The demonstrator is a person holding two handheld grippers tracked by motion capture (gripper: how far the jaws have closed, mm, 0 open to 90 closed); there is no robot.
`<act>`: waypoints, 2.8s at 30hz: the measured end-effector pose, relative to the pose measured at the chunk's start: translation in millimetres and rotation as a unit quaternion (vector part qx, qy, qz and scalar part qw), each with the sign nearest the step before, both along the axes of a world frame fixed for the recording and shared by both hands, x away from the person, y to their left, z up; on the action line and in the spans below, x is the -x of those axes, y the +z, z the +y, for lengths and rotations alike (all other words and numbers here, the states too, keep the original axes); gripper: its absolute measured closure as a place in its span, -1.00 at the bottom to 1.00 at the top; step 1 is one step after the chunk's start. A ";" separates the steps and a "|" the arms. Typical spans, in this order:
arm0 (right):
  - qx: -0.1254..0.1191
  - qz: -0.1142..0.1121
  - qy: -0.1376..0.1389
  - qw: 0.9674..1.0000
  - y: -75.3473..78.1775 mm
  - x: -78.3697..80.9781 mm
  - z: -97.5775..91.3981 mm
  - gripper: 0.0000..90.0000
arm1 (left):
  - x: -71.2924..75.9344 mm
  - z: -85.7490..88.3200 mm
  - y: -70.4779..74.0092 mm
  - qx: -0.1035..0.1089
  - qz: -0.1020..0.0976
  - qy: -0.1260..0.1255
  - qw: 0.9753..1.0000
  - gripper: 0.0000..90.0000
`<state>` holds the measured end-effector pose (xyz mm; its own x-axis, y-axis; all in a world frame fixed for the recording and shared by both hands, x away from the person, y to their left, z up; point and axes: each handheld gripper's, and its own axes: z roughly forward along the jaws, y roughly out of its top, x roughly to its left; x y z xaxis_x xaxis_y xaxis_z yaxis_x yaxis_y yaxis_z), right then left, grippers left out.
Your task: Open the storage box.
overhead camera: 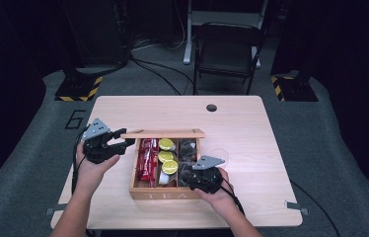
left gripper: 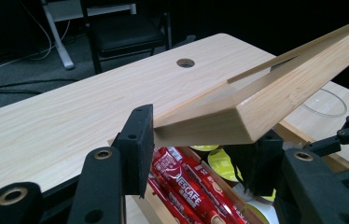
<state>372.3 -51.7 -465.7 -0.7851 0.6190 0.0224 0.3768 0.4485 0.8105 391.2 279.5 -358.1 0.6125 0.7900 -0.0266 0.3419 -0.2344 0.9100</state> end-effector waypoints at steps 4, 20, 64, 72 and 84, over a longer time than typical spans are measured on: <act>0.005 0.001 0.006 1.000 -2.3 -2.4 1.2 0.22 | 0.8 0.2 -0.2 -0.002 0.002 -0.001 1.000 0.16; 0.030 0.010 -0.001 0.999 -8.2 -5.1 7.0 0.19 | 2.5 -0.1 -1.4 -0.005 0.003 -0.001 1.000 0.16; 0.008 -0.001 0.009 1.000 7.9 -0.4 4.9 0.62 | 2.9 0.0 -1.8 -0.004 0.003 -0.002 1.000 0.16; -0.003 -0.012 0.005 1.000 19.5 1.0 -4.3 0.62 | 3.1 -0.2 -2.1 -0.005 0.002 -0.001 1.000 0.16; -0.021 -0.014 -0.014 1.000 32.9 2.6 -21.0 0.62 | 3.8 -0.3 -2.4 -0.006 0.004 -0.001 1.000 0.16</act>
<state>369.7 -72.7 -432.8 -0.7686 0.6391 0.0271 0.3650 0.4034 0.8391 387.4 279.2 -360.6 0.6143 0.7887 -0.0225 0.3480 -0.2453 0.9048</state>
